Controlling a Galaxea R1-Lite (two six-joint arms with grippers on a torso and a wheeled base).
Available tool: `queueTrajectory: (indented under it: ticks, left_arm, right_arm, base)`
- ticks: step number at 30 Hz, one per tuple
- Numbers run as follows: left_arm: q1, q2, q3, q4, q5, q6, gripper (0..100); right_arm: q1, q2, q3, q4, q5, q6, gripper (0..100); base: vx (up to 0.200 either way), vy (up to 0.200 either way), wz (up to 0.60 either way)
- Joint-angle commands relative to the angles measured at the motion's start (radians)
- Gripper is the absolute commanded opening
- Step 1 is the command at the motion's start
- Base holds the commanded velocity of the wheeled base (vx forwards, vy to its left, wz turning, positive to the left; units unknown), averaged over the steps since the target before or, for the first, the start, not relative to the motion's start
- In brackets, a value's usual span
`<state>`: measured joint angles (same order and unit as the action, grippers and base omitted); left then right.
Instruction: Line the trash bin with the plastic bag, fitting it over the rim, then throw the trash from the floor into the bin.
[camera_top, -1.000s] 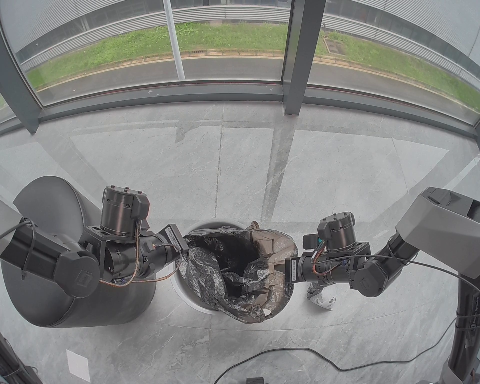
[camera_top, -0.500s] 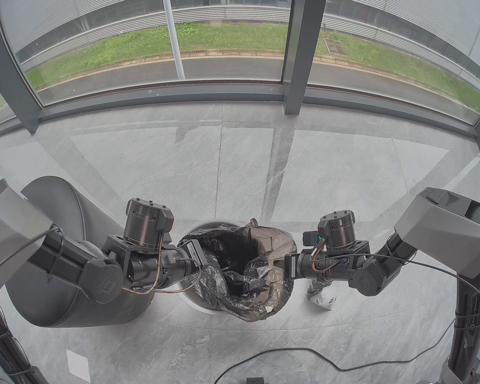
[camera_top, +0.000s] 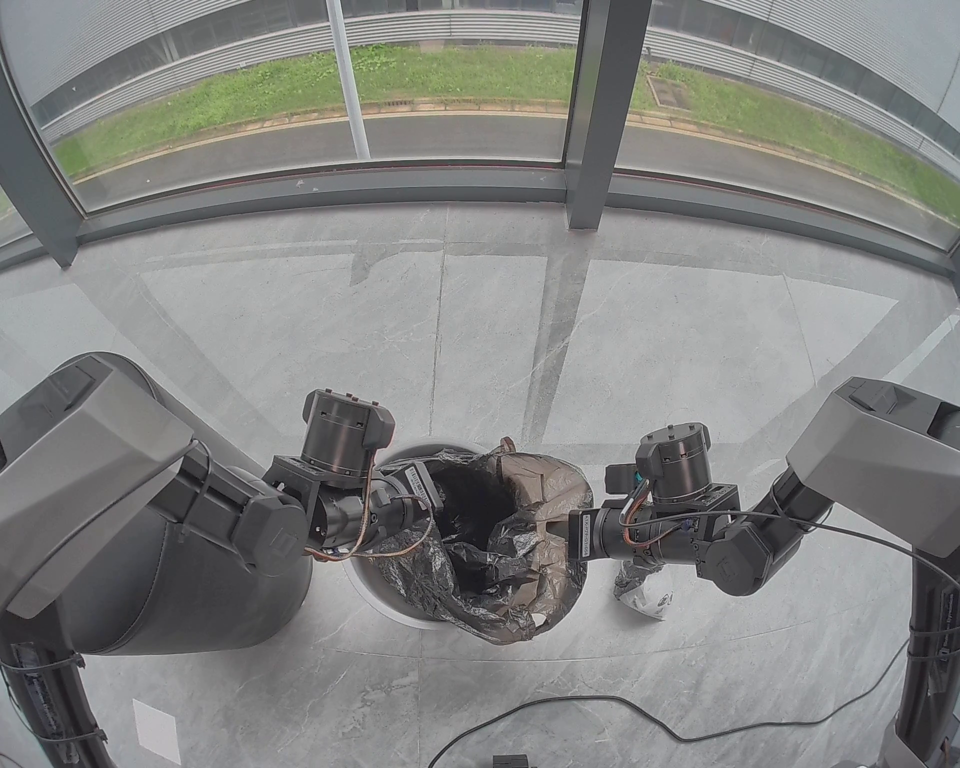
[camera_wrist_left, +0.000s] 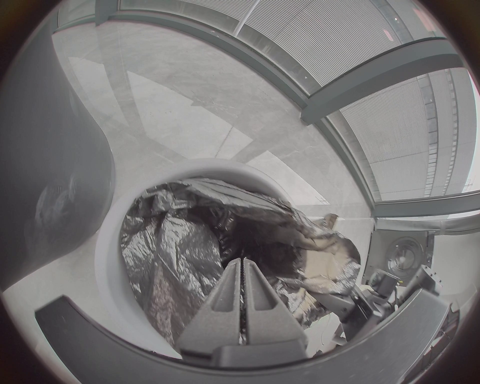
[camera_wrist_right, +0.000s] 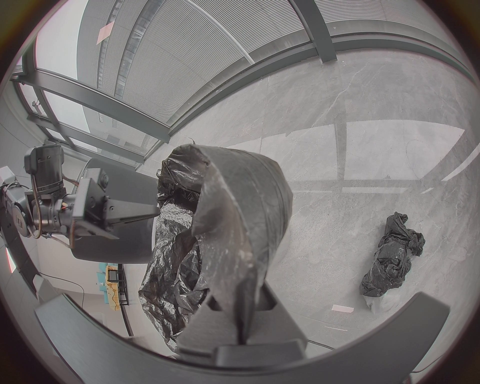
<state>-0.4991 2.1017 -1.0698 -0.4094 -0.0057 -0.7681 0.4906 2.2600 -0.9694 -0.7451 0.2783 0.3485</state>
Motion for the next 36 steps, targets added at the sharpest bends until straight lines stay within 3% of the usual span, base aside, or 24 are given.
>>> queueTrajectory:
  ticks: [1,15,36]
  left_arm:
    - [0.007,0.077,-0.059,0.006,0.043,-0.002,0]
    - [0.01,0.044,-0.098,0.021,0.076,-0.037,0]
    - [0.039,0.069,-0.179,0.023,0.067,-0.005,0]
  right_arm:
    - [0.002,-0.002,0.003,0.0,0.001,-0.002,0]
    - [0.003,0.0,0.006,0.0,0.001,-0.003,0]
    - [0.003,0.007,0.009,-0.02,-0.007,-0.003,0]
  base:
    - [0.0,0.0,0.0]
    - [0.0,0.0,0.0]
    - [0.0,0.0,0.0]
